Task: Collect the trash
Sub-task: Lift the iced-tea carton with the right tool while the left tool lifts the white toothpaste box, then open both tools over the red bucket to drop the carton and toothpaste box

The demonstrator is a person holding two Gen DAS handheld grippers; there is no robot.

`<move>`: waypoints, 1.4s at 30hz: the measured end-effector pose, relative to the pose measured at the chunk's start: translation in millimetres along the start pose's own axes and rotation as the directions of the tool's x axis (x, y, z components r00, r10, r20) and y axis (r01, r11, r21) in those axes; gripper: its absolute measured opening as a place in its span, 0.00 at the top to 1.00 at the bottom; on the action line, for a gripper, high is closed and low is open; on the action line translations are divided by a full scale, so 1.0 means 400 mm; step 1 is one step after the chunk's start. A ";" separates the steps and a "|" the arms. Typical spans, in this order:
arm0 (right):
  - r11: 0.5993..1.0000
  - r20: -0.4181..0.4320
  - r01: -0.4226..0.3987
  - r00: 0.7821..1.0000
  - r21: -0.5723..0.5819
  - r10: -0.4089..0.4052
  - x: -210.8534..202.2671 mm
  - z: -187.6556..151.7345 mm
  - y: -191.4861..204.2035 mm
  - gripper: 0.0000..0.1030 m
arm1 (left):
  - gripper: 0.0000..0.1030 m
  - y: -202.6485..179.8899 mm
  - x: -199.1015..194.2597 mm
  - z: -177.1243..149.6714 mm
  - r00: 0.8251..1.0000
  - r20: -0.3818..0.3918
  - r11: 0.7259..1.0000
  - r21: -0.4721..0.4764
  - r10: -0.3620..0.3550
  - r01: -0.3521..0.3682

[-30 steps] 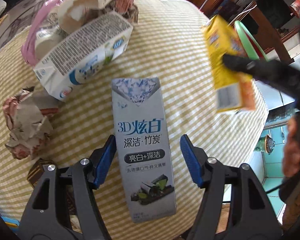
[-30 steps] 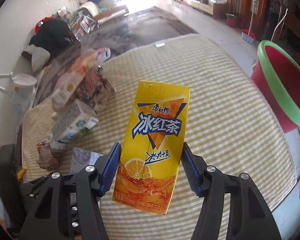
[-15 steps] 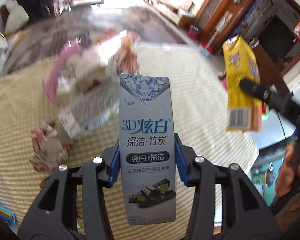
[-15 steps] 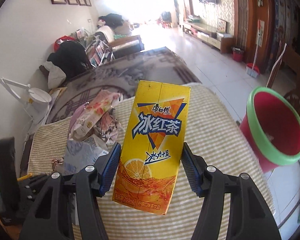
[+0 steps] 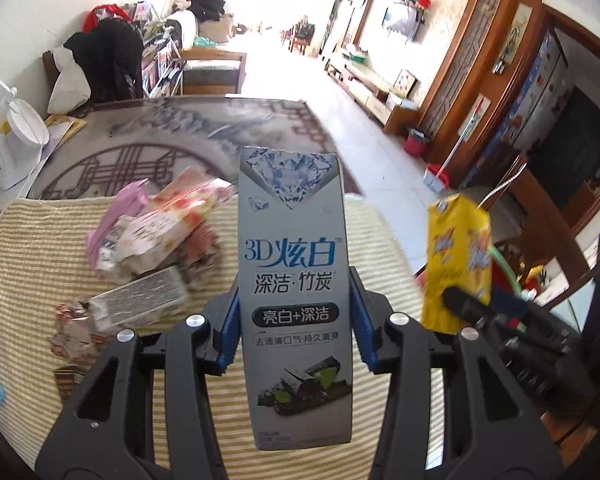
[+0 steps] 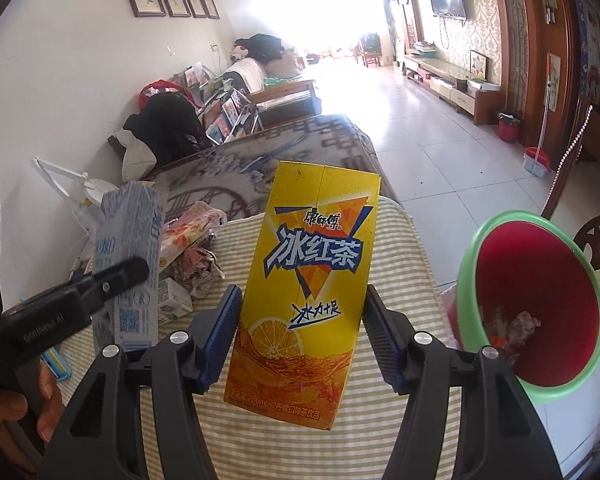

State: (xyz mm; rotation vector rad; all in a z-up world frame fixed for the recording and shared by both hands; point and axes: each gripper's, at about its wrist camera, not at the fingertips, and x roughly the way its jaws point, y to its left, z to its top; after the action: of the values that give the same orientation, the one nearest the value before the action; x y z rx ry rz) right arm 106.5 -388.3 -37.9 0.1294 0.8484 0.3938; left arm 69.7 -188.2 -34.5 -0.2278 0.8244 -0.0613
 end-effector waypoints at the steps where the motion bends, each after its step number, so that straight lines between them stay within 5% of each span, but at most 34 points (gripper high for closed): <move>1: 1.000 0.004 -0.007 1.000 0.000 0.007 -0.007 0.003 -0.018 0.43 | 0.56 -0.026 0.000 0.006 1.000 0.011 1.000 0.004 0.002 -0.002; 9: 1.000 0.063 0.000 0.998 0.006 0.000 -0.075 0.019 -0.127 0.43 | 0.56 -0.163 0.016 0.020 0.999 0.041 0.999 0.047 0.000 -0.002; 22: 0.964 0.091 0.239 0.964 0.116 -0.250 -0.101 0.029 -0.384 0.42 | 0.56 -0.381 0.079 0.016 0.993 -0.008 0.979 0.168 -0.119 0.119; 25: 0.945 0.093 0.304 0.944 0.122 -0.316 -0.092 0.024 -0.423 0.37 | 0.56 -0.428 0.101 0.019 0.987 -0.028 0.968 0.197 -0.155 0.158; 27: 0.929 0.089 0.342 0.930 0.144 -0.356 -0.095 0.015 -0.446 0.24 | 0.56 -0.453 0.121 0.020 0.983 -0.041 0.960 0.208 -0.180 0.185; 42: 0.819 0.051 0.409 0.883 0.402 -0.466 -0.266 -0.141 -0.606 0.19 | 0.55 -0.723 0.260 -0.001 0.923 -0.176 0.846 0.369 -0.343 0.385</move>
State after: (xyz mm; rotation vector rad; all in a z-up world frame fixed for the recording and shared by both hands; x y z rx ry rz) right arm 70.4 -655.2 -64.3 0.3131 0.7715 -0.2235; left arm 150.0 -484.6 -44.6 0.0084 0.8444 -0.6024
